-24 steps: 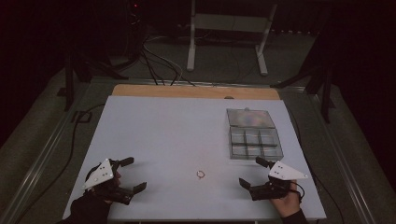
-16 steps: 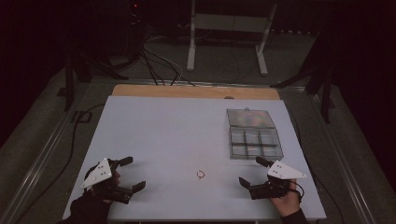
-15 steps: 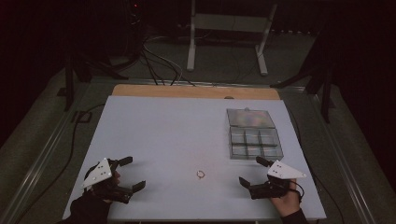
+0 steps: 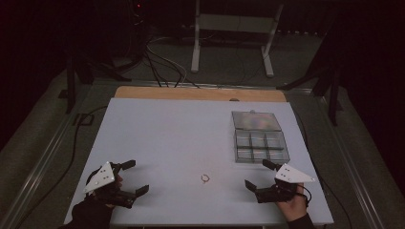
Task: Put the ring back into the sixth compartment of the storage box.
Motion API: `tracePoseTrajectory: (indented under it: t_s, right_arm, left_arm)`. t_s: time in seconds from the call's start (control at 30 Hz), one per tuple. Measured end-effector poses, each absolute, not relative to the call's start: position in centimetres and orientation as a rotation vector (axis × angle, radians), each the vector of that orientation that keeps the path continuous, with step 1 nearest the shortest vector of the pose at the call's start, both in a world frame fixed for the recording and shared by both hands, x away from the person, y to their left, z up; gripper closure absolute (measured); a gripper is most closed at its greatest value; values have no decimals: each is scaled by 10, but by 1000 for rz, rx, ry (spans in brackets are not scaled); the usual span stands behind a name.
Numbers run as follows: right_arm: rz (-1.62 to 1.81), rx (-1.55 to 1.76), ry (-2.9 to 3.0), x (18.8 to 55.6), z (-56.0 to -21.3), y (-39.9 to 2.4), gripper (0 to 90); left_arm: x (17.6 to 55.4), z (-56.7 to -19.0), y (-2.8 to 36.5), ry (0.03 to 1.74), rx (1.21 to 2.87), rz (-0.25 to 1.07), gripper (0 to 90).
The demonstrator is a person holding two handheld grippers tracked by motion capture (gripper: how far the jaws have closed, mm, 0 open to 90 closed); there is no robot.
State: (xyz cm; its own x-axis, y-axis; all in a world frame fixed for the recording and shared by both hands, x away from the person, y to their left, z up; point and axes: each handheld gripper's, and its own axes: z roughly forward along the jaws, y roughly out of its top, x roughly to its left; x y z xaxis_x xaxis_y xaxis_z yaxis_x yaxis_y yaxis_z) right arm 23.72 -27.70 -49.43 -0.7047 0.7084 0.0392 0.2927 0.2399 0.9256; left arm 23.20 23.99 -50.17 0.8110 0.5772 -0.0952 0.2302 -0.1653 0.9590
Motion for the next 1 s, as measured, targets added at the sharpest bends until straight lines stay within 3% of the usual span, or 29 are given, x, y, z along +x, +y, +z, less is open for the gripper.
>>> tracePoseTrajectory:
  t_s: [1.0]
  right_arm:
    - [1470, 947, 2079, 239, -470, -267, 0]
  left_arm:
    - [232, -502, 240, 637, 1746, 341, 8]
